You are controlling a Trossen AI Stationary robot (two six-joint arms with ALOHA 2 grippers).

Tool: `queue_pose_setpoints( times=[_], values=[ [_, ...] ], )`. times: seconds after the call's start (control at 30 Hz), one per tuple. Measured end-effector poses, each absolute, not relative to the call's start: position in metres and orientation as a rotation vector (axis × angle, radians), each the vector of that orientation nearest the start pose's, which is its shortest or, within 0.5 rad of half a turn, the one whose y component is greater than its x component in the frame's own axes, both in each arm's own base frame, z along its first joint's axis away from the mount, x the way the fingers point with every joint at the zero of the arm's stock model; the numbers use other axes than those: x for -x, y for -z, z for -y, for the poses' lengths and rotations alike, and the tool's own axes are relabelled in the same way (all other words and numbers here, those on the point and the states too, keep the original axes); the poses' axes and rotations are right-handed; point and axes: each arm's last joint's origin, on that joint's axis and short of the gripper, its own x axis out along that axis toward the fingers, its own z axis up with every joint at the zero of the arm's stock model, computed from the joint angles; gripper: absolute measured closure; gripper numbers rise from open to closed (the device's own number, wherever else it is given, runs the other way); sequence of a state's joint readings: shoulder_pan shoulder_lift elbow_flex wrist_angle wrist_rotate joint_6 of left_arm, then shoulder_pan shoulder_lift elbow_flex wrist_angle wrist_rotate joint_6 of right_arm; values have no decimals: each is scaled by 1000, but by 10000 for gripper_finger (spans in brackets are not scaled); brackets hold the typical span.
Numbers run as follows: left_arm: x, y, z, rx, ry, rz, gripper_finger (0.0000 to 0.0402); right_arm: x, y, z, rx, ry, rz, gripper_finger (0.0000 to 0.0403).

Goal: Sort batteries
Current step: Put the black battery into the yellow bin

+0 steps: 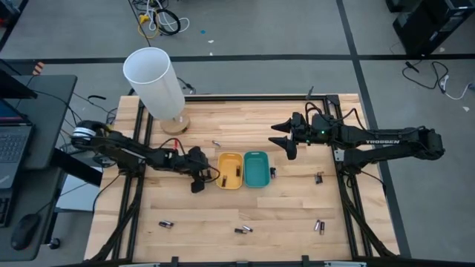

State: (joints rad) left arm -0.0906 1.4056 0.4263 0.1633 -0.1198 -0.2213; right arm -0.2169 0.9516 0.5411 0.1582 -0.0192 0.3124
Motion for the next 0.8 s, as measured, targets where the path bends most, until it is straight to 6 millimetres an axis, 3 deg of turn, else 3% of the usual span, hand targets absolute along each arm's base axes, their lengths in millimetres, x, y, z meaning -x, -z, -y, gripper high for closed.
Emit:
queue_pose_setpoints(
  times=[0.27,0.5,0.6,0.8],
  values=[
    [-222,-156,20,54,-59,-676,138,-204,-252,44,-319,232,-218,130],
    [-249,-199,23,-94,-15,-532,139,-207,-249,45,-323,234,-233,128],
    [-260,-207,24,-134,-5,-517,138,-210,-246,46,-324,236,-250,124],
    [-266,-201,23,-78,-55,-549,132,-213,-241,45,-327,234,-268,115]
  ],
)
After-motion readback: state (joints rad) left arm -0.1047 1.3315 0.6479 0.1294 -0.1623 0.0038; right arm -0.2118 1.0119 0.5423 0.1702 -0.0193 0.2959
